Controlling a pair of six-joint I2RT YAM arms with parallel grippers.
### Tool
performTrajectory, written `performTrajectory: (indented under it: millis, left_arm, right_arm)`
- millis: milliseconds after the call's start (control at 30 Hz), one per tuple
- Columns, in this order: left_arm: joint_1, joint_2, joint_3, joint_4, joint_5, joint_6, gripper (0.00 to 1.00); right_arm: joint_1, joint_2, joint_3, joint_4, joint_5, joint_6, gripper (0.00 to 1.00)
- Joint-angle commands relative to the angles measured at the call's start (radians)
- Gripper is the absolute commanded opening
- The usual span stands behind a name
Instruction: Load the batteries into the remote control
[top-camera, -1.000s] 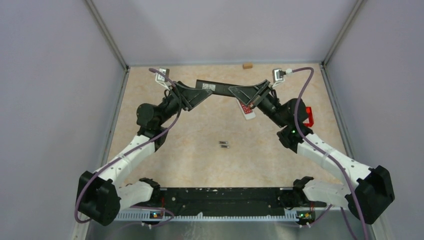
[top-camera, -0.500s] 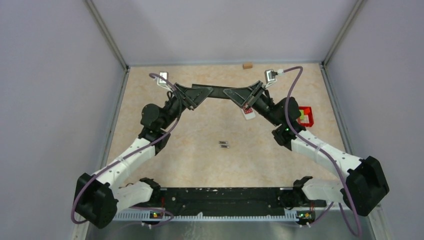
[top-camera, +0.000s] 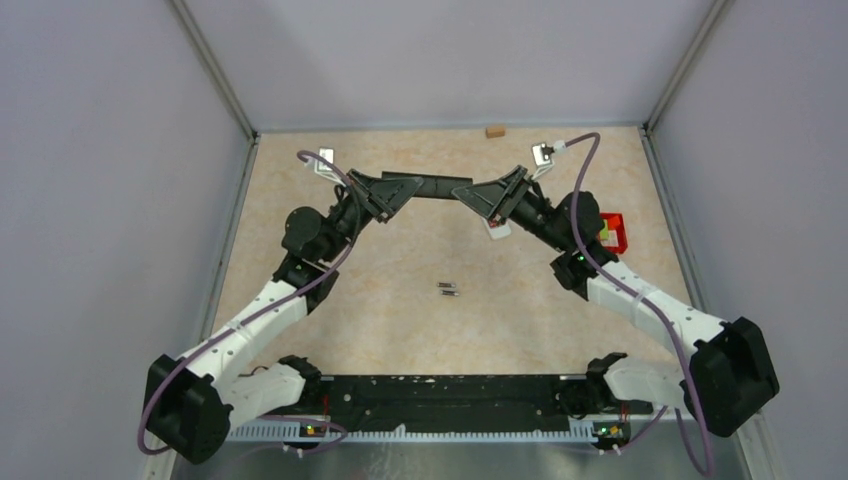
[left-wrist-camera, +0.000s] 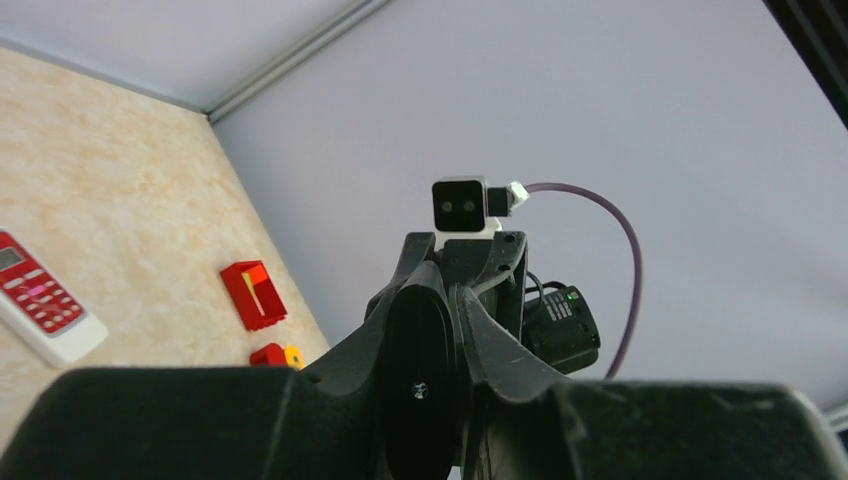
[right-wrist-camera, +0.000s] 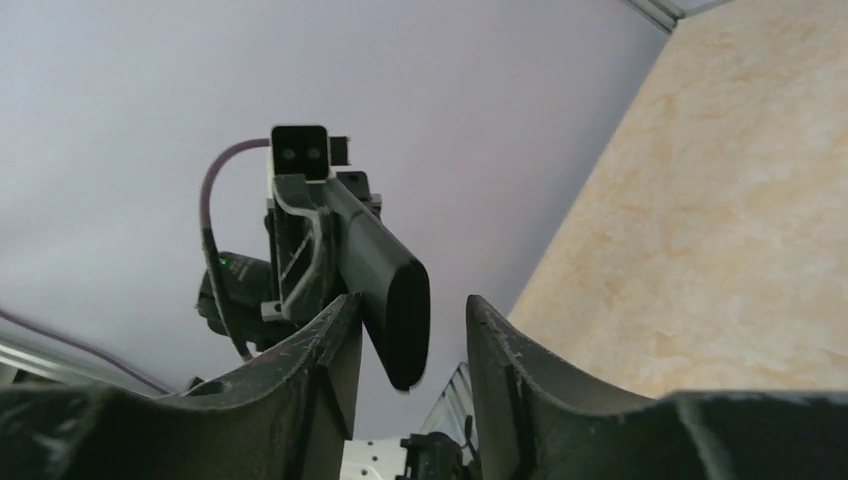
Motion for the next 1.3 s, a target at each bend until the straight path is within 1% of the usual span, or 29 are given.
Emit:
performTrajectory:
  millis: [0,233,267,300,367,400,467,567,633,667,733,833,967,1100,1200,1267]
  left_arm:
    - [0.015,0.001,0.024,0.007,-0.047,0.024,0.0]
    - [0.017,0.003,0.023,-0.004,-0.04,0.023,0.0]
    - [0.017,0.006,0.024,-0.01,-0.034,0.032,0.0]
    - [0.018,0.007,0.025,-0.02,-0.033,0.041,0.0]
    - [0.019,0.008,0.025,-0.043,-0.027,0.061,0.0]
    - [0.019,0.012,0.025,-0.055,-0.024,0.07,0.0]
    - [0.023,0.021,0.032,-0.074,-0.013,0.089,0.0]
    - [0.03,0.041,0.052,-0.094,0.02,0.105,0.0]
    - [0.034,0.049,0.057,-0.097,0.033,0.109,0.0]
    - [0.035,0.052,0.06,-0.097,0.04,0.112,0.0]
    - [0.038,0.051,0.062,-0.101,0.047,0.117,0.0]
    - [0.04,0.048,0.063,-0.112,0.055,0.127,0.0]
    - [0.043,0.04,0.065,-0.133,0.061,0.145,0.0]
    - [0.044,0.031,0.065,-0.152,0.056,0.173,0.0]
    - [0.044,0.029,0.072,-0.17,0.055,0.208,0.0]
    - [0.044,0.031,0.078,-0.182,0.06,0.232,0.0]
  right_arm:
    - [-0.046,-0.042,-0.046,-0.027,-0.05,-0.058,0.45]
    - [-0.084,-0.042,-0.096,0.045,-0.079,-0.021,0.5]
    - [-0.085,-0.04,-0.094,0.052,-0.087,-0.025,0.54]
    - [-0.086,-0.04,-0.092,0.06,-0.097,-0.033,0.61]
    - [-0.086,-0.045,-0.099,0.105,-0.113,-0.045,0.82]
    - [-0.086,-0.047,-0.104,0.122,-0.119,-0.05,0.87]
    - [-0.086,-0.047,-0.099,0.125,-0.129,-0.069,0.91]
    - [-0.086,-0.031,-0.073,0.09,-0.138,-0.094,0.92]
    - [-0.086,-0.013,-0.061,0.078,-0.142,-0.102,0.9]
    - [-0.086,-0.006,-0.056,0.071,-0.141,-0.105,0.88]
    - [-0.086,0.009,-0.045,0.049,-0.138,-0.111,0.8]
    - [-0.086,0.017,-0.054,0.043,-0.118,-0.113,0.64]
    - [-0.086,0.01,-0.073,0.044,-0.098,-0.112,0.51]
    - [-0.086,-0.006,-0.067,-0.001,-0.085,-0.124,0.42]
    - [-0.086,-0.014,-0.033,-0.119,-0.057,-0.154,0.39]
    - [-0.085,-0.017,-0.026,-0.159,-0.043,-0.158,0.38]
